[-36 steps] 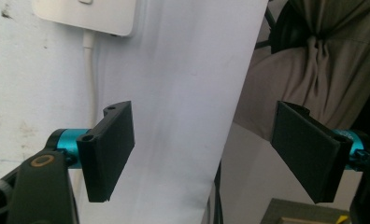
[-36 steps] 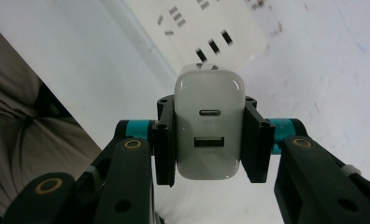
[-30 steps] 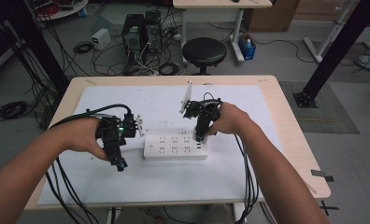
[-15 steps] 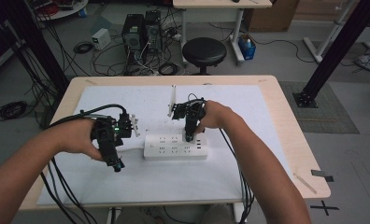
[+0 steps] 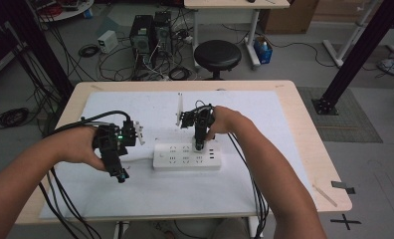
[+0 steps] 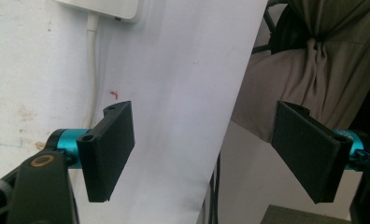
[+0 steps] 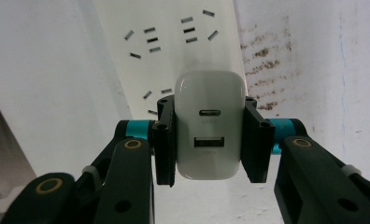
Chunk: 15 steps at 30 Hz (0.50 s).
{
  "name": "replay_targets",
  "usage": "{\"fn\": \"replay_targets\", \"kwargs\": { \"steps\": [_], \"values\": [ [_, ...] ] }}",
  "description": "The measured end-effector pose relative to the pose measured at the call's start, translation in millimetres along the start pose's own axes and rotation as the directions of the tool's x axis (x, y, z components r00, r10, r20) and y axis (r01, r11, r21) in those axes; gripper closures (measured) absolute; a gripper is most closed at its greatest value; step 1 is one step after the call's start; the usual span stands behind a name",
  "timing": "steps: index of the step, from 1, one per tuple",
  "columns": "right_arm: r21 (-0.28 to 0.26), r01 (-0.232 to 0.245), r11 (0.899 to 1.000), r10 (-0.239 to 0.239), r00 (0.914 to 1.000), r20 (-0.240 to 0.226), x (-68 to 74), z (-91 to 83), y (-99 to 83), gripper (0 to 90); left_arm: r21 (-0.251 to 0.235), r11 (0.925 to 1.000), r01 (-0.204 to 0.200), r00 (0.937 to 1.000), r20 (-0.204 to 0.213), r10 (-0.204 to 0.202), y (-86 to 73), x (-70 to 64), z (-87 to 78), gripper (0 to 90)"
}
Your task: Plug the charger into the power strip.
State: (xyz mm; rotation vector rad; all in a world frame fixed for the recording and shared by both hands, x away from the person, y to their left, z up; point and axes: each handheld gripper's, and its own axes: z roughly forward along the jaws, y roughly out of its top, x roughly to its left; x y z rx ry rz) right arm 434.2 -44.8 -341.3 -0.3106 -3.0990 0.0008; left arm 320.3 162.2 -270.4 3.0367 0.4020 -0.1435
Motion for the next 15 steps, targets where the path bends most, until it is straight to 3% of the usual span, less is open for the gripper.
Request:
{"fn": "replay_targets", "kwargs": {
  "steps": [15],
  "values": [
    [-0.006, 0.082, 0.997, -0.082, 0.9965, -0.014, -4.8, 1.9, 3.9, 62.1, 0.005, 1.0000, 0.006, 1.0000, 0.002, -0.006, -1.7, 0.9, -0.2, 21.9]
  ]
}}
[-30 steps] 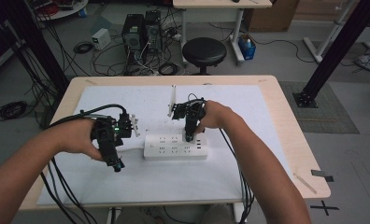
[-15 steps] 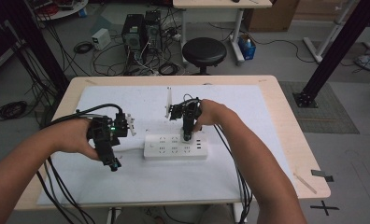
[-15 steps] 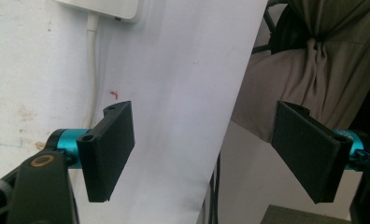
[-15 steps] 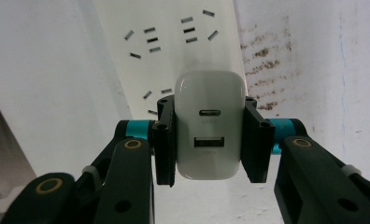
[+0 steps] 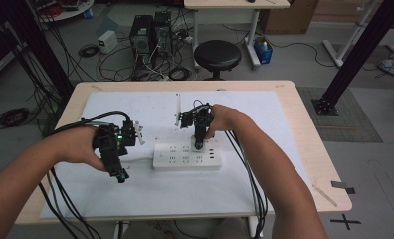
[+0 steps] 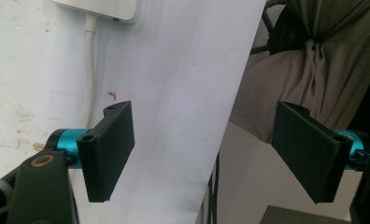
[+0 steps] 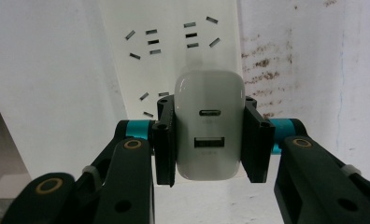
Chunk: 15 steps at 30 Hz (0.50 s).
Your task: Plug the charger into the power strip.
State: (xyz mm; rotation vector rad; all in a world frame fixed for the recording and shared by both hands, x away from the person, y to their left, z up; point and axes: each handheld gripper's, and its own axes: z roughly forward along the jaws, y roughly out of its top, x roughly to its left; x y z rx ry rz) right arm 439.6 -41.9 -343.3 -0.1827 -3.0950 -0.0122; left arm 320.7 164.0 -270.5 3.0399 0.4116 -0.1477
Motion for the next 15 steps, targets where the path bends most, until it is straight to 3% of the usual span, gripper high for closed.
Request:
{"fn": "replay_targets", "kwargs": {
  "steps": [4, 10, 15],
  "values": [
    [0.005, 0.009, 1.000, -0.009, 1.0000, -0.003, -0.3, 0.0, 0.4, 62.1, 0.003, 1.0000, -0.003, 1.0000, 0.003, 0.003, 0.2, 1.0, 0.6, 21.9],
    [0.010, 0.063, 0.998, -0.063, 0.9979, 0.014, 2.5, 3.5, -1.0, 62.1, -0.004, 1.0000, 0.001, 1.0000, -0.001, -0.001, 0.3, 1.0, 0.0, 21.9],
    [-0.008, 0.059, 0.998, -0.059, 0.9982, 0.007, 0.9, 4.3, -1.4, 62.1, -0.001, 1.0000, 0.000, 1.0000, -0.005, 0.000, -0.5, 1.4, 0.3, 21.9]
  ]
}}
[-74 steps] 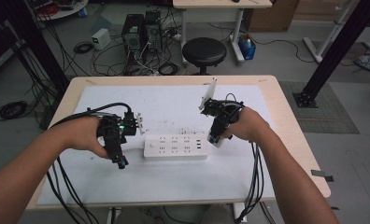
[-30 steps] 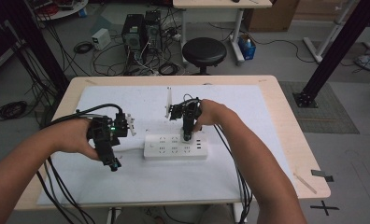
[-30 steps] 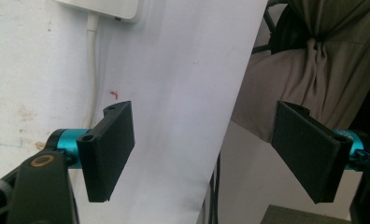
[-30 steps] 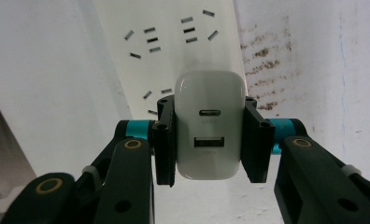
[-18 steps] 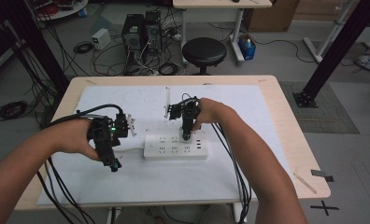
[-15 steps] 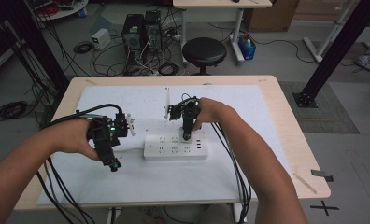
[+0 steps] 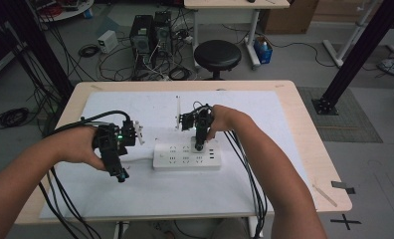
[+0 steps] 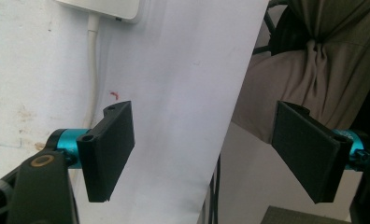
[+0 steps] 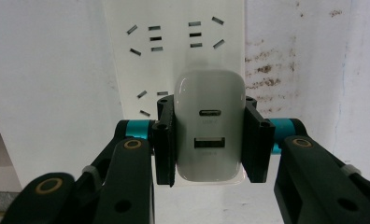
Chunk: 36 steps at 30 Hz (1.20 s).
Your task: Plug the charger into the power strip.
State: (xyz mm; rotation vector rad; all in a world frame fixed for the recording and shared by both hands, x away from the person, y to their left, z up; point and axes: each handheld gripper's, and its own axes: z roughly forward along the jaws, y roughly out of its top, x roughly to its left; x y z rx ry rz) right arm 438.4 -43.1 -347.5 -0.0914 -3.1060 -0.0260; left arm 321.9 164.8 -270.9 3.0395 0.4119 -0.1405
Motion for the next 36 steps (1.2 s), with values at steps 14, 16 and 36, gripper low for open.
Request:
{"fn": "replay_targets", "kwargs": {
  "steps": [14, 16, 36],
  "values": [
    [0.019, 0.035, 0.999, -0.036, 0.9988, 0.033, 6.7, 2.0, -0.7, 62.2, 0.006, 0.9999, -0.009, 0.9999, 0.006, 0.009, 2.8, 0.2, 2.8, 21.9],
    [0.030, 0.055, 0.998, -0.056, 0.9975, 0.043, 8.3, 2.7, 1.3, 62.2, 0.000, 1.0000, -0.007, 1.0000, 0.007, 0.007, 3.9, -0.5, 3.3, 21.9],
    [-0.042, -0.026, 0.999, 0.028, 0.9990, 0.036, 7.4, 12.5, -5.3, 62.4, 0.002, 0.9999, -0.012, 0.9998, 0.013, 0.012, 8.8, 1.8, 5.4, 21.9]
  ]
}}
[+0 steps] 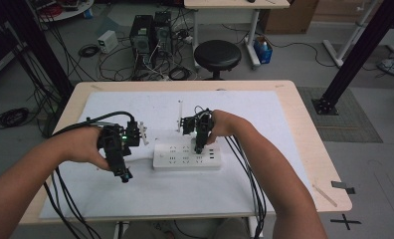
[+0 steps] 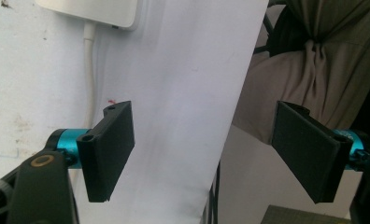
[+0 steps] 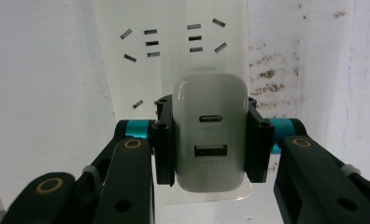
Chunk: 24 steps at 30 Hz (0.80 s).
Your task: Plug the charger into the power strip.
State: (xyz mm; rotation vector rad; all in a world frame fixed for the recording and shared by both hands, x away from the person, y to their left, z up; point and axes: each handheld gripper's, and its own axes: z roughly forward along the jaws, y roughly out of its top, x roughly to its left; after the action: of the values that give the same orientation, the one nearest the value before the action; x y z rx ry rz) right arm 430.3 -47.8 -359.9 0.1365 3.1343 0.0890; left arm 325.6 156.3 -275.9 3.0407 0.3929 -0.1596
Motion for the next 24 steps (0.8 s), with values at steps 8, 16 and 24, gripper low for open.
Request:
{"fn": "replay_targets", "kwargs": {
  "steps": [8, 16, 24],
  "values": [
    [0.017, 0.012, 1.000, -0.012, 0.9999, 0.013, 1.8, 0.9, 2.2, 62.5, 0.003, 1.0000, -0.001, 1.0000, 0.009, 0.001, 1.3, 0.5, 2.0, 21.9],
    [0.007, 0.022, 1.000, -0.022, 0.9997, 0.007, 0.1, 1.8, -2.1, 62.5, 0.001, 0.9999, 0.010, 0.9999, 0.008, -0.010, 1.9, 3.6, 2.9, 21.9],
    [0.022, 0.031, 0.999, -0.031, 0.9994, 0.013, 2.3, 2.9, 3.0, 62.6, -0.006, 0.9999, 0.013, 0.9997, 0.020, -0.012, 5.7, 5.7, 0.5, 20.5]
  ]
}}
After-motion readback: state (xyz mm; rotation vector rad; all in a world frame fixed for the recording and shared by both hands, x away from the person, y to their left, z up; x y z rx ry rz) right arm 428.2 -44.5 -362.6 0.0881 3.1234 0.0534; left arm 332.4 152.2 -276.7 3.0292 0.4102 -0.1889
